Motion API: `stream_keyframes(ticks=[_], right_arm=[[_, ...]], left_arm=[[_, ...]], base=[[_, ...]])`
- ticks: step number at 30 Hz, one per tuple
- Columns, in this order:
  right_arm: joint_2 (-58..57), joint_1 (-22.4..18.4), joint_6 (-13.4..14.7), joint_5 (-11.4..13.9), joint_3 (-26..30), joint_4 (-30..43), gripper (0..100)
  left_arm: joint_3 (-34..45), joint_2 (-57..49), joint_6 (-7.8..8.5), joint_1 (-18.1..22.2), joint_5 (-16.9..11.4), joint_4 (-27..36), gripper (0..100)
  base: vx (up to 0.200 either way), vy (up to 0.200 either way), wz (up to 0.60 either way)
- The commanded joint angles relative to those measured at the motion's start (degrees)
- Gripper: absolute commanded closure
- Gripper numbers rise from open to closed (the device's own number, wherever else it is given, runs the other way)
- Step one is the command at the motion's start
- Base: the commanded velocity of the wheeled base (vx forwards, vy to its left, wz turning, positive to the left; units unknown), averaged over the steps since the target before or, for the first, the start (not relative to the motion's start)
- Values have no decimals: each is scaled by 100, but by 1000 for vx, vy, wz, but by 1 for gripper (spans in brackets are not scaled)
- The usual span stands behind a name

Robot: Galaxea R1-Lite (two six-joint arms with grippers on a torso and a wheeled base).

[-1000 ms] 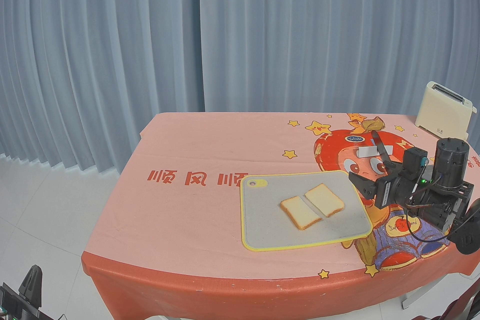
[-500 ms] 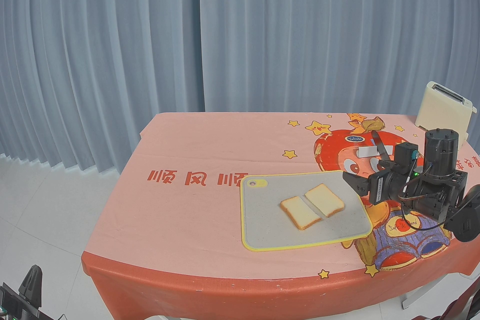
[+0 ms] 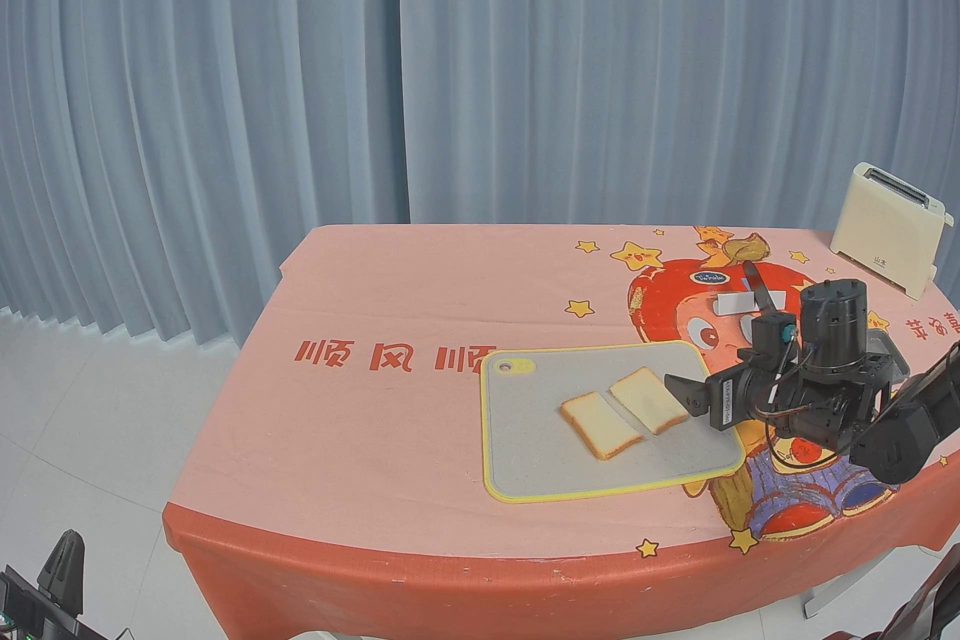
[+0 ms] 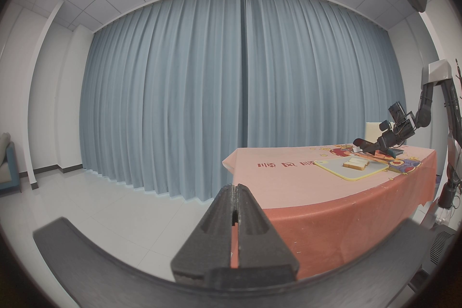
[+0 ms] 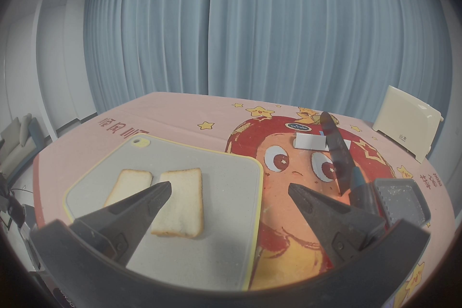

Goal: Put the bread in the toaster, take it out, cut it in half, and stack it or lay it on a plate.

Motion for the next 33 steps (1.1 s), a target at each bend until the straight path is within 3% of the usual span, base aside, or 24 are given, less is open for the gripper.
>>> stream_keyframes(ticks=[1, 5, 24, 25, 33], right_arm=[[343, 39, -23, -28, -111, -1, 0], [510, -14, -31, -168, -190, -9, 0], [747, -137, -146, -238, -234, 8, 0], [756, -146, -146, -238, -234, 8, 100], [747, -137, -154, -247, -225, 8, 100]], left_arm=[[101, 8, -1, 2, 2, -2, 100], [101, 8, -1, 2, 2, -2, 100], [101, 8, -1, 2, 2, -2, 100], [101, 8, -1, 2, 2, -2, 100], [101, 8, -1, 2, 2, -2, 100]], base=[[0, 0, 0], [0, 0, 0], [0, 0, 0], [0, 0, 0], [0, 0, 0]])
